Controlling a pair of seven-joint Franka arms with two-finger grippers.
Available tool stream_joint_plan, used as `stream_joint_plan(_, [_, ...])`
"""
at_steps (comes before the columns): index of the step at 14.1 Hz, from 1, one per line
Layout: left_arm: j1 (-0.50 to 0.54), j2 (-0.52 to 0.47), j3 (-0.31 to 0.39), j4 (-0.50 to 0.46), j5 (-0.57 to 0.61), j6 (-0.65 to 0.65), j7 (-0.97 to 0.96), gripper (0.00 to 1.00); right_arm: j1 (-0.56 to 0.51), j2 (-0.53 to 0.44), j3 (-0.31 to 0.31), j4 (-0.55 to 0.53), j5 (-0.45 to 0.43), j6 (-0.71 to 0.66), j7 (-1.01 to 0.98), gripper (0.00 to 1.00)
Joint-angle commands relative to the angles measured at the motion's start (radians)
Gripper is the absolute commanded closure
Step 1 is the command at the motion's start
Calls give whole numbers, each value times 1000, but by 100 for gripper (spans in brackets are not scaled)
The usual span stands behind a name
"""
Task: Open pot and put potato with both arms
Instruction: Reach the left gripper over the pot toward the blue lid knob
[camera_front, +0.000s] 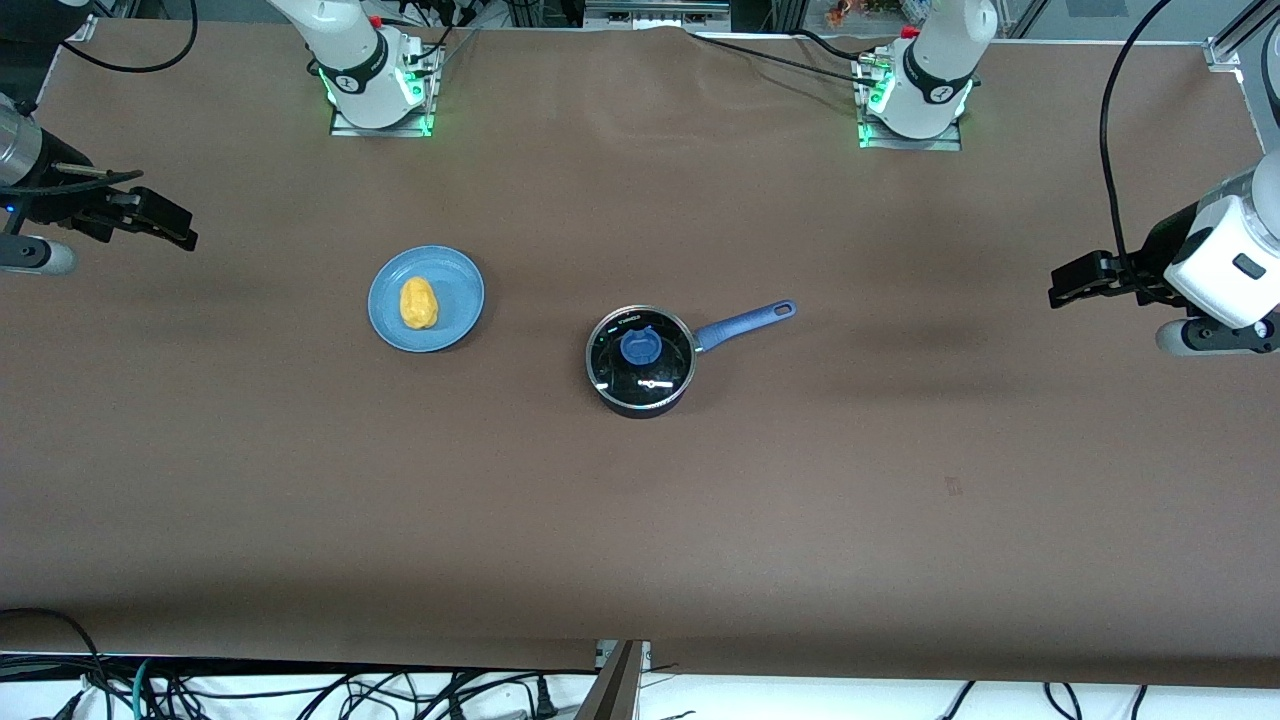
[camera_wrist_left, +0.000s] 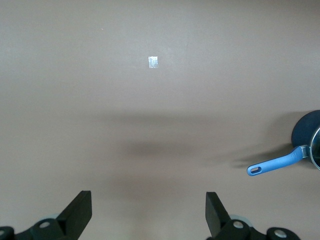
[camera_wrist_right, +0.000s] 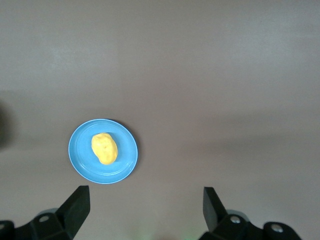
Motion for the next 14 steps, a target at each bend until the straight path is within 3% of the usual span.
stream_joint_plan(1, [7,-21,2,-21,-25,-5,20,0,-18,-30,21,-21,-9,4,-19,0])
stream_joint_plan(5, [-12,-13,-4,-21,-42,2,16,0,-20,-26,16,-21,-9,-4,-40,0])
stream_joint_plan(7, [-50,-2,-7,-24,-112,4,-4,0,-20,-27,15,-24,-7,-5,-51,0])
stream_joint_plan(10, [-142,71,-21,-24,-168,122,-203,0,-20,-27,16,-24,-7,-10,-51,0])
stream_joint_plan(14, [-344,194,-24,-15,-147,321,-516,0,-20,-27,15,-23,-7,-24,-52,0])
